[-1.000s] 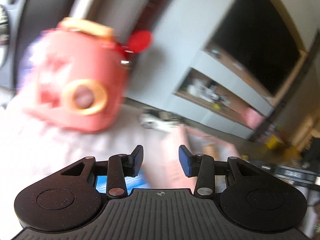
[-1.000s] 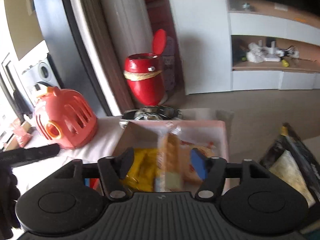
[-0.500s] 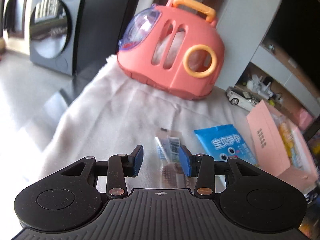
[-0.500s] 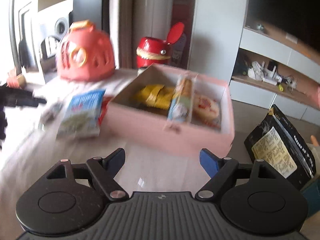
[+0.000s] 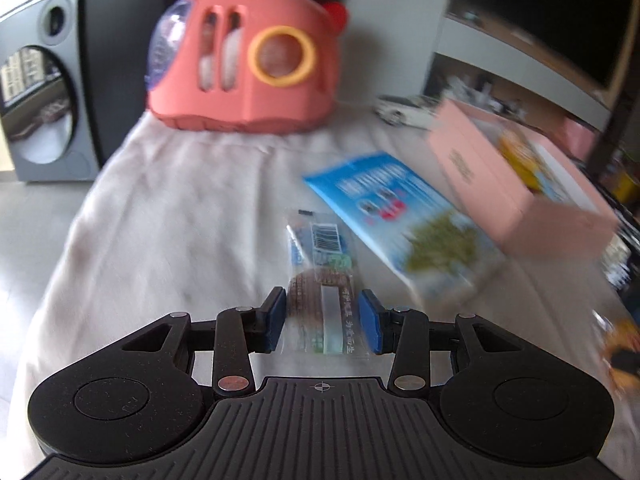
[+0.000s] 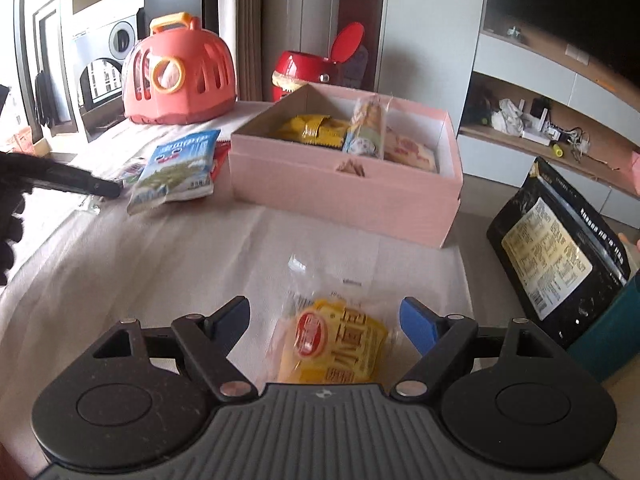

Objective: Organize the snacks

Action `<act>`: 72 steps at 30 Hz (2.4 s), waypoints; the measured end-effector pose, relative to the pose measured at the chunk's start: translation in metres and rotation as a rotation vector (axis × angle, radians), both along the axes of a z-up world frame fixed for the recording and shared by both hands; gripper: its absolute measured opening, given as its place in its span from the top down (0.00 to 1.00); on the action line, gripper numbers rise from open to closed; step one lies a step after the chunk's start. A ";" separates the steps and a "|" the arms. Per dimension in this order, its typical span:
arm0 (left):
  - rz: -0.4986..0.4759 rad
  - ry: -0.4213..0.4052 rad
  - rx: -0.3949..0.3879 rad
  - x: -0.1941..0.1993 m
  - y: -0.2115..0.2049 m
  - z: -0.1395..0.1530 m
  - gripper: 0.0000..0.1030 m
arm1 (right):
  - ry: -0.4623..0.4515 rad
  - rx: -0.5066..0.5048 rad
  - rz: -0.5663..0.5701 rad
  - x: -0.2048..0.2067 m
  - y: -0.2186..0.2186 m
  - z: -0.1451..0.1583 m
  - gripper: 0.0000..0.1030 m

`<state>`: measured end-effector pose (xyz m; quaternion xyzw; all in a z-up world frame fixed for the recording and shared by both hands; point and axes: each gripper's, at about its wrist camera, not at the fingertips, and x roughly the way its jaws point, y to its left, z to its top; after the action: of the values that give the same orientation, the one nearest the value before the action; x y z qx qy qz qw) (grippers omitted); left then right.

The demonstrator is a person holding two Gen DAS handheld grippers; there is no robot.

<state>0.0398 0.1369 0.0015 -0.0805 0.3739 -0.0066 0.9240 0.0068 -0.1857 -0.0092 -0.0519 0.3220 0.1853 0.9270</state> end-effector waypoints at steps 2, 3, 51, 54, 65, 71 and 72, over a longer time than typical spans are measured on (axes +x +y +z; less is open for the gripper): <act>-0.038 0.003 -0.018 -0.013 -0.008 0.001 0.57 | 0.002 0.013 0.004 -0.001 0.002 0.001 0.20; -0.052 0.005 -0.025 -0.019 -0.011 0.001 0.57 | -0.001 0.020 0.010 -0.001 0.004 0.002 0.20; -0.225 0.005 -0.001 -0.050 -0.069 0.003 0.57 | 0.078 0.026 0.156 0.020 0.058 0.020 0.16; -0.226 -0.006 0.002 -0.051 -0.069 0.001 0.57 | 0.070 0.005 0.145 0.019 0.060 0.020 0.16; -0.227 -0.038 0.015 -0.059 -0.071 -0.001 0.55 | -0.032 0.113 0.142 0.005 0.040 0.036 0.16; -0.245 -0.062 0.042 -0.064 -0.073 -0.004 0.55 | -0.138 0.010 0.025 -0.006 0.011 0.039 0.16; -0.247 -0.067 0.045 -0.065 -0.074 -0.005 0.55 | -0.126 0.000 0.009 -0.006 0.003 0.037 0.16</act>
<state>-0.0249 0.0633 -0.0031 -0.0128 0.3500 -0.1148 0.9296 0.0012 -0.1825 0.0279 -0.0648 0.2626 0.1861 0.9446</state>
